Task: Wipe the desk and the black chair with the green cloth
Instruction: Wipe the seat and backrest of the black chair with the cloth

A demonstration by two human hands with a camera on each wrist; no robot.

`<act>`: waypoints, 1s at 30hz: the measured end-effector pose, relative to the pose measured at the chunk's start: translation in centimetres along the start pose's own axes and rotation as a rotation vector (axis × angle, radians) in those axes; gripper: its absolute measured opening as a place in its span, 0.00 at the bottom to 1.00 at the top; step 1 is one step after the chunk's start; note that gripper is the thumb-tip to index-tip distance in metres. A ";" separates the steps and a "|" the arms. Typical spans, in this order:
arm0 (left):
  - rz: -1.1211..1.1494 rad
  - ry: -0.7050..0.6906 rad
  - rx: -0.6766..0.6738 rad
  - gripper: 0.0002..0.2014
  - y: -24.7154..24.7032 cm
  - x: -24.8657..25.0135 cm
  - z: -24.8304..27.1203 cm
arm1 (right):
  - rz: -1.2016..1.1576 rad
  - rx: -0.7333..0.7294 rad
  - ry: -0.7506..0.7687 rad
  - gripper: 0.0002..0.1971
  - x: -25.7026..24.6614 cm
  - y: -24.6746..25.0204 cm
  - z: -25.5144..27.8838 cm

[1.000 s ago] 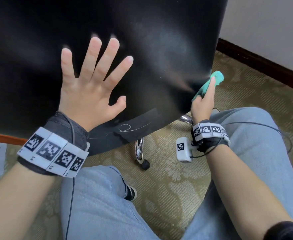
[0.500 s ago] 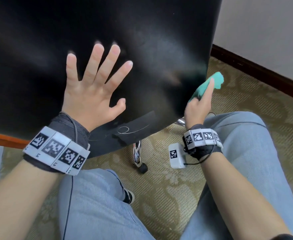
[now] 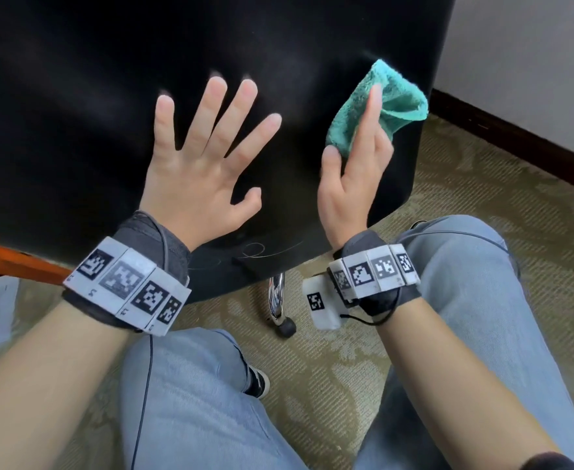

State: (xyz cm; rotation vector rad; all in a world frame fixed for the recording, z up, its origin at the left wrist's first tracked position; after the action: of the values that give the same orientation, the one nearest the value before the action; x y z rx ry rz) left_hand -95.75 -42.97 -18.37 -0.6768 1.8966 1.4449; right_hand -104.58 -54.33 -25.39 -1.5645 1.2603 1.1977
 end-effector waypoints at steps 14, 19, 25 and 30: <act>0.006 0.011 -0.002 0.43 0.1 0.0 -0.2 | 0.064 -0.059 0.002 0.32 0.4 -2.7 -1.9; 0.028 0.006 -0.013 0.43 0.2 -0.1 0.0 | -0.077 0.003 -0.093 0.32 0.9 -3.3 -0.5; 0.023 0.009 -0.016 0.43 0.2 -0.1 -0.1 | 0.037 -0.061 -0.188 0.27 6.0 -4.5 3.0; 0.036 0.005 -0.017 0.44 0.5 0.0 -0.1 | 0.123 -0.130 -0.310 0.30 11.7 -4.2 5.7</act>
State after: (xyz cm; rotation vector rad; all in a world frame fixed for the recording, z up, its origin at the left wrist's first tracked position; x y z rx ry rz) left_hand -96.10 -42.94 -18.05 -0.6580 1.9114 1.4846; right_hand -100.87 -50.90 -38.09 -1.3409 1.1045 1.5614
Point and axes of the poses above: each hand's wrist, its own z-axis away from the middle knuckle, its own y-axis out of the back of the hand, x = y × z, the point moved 10 cm from there along -z, towards the middle knuckle, and after that the axes turned 12 degrees about -y, right-handed, at the moved point
